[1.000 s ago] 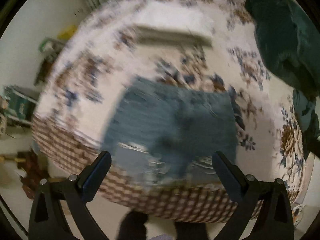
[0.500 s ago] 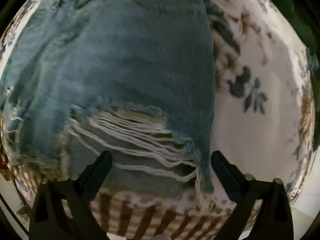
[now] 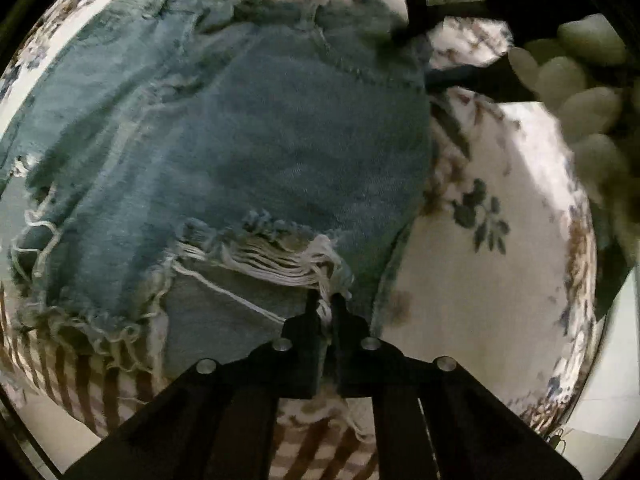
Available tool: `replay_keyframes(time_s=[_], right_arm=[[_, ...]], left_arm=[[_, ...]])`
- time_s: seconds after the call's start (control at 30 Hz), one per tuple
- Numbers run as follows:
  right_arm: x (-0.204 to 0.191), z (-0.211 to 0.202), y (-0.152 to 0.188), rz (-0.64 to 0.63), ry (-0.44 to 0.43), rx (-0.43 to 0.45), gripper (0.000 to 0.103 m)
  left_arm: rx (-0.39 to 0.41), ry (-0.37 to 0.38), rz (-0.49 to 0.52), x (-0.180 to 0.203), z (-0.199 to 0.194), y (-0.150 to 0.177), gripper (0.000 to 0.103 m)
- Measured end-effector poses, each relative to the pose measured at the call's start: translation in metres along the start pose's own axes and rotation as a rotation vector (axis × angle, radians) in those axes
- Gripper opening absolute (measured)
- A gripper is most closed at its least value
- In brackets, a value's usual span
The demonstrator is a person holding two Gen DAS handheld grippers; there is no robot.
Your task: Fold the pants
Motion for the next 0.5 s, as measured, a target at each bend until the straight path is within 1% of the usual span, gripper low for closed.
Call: replay_keyframes(time_s=[0.03, 0.07, 0.1, 0.13, 0.17, 0.2, 0.23, 0.27, 0.37, 0.43, 0.5], right_arm=[[-0.003, -0.001, 0.000, -0.004, 0.003, 0.009, 0.020], [-0.006, -0.004, 0.000, -0.006, 0.017, 0.028, 0.009], [-0.010, -0.011, 0.002, -0.007, 0.024, 0.054, 0.009], [-0.015, -0.018, 0.005, -0.012, 0.028, 0.077, 0.008], [-0.023, -0.027, 0.008, -0.016, 0.035, 0.098, 0.008], [-0.032, -0.037, 0.012, -0.018, 0.028, 0.114, 0.008], [-0.039, -0.046, 0.015, -0.018, 0.019, 0.128, 0.008], [-0.050, -0.058, 0.020, -0.021, 0.010, 0.146, 0.008], [-0.093, -0.085, 0.032, -0.039, -0.013, 0.193, 0.008], [-0.129, -0.094, 0.038, -0.063, -0.022, 0.220, 0.008], [-0.169, -0.096, 0.046, -0.093, -0.022, 0.242, 0.008]], left_arm=[[0.016, 0.008, -0.005, -0.005, -0.014, 0.000, 0.003], [0.032, 0.014, -0.007, -0.012, -0.026, 0.000, 0.003], [0.056, 0.024, -0.014, -0.021, -0.047, -0.001, 0.003], [0.070, 0.031, -0.021, -0.032, -0.055, 0.000, 0.002], [0.088, 0.038, -0.032, -0.041, -0.074, -0.002, 0.002], [0.112, 0.043, -0.046, -0.056, -0.092, -0.002, 0.002], [0.131, 0.051, -0.061, -0.073, -0.101, 0.003, 0.002], [0.157, 0.069, -0.091, -0.092, -0.126, 0.002, 0.002], [0.218, 0.088, -0.147, -0.125, -0.157, 0.000, 0.002], [0.259, 0.096, -0.205, -0.159, -0.180, 0.000, 0.003], [0.283, 0.085, -0.273, -0.203, -0.199, 0.004, 0.003]])
Point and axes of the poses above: each gripper's, at about its wrist camera, not at the fingertips, and z roughly the way its jaws point, x to its right, y to its underside, the point moved 6 cm from there along z, roughly the way its jaws point, and after that the axes turned 6 degrees about z, right-handed, at the moved point
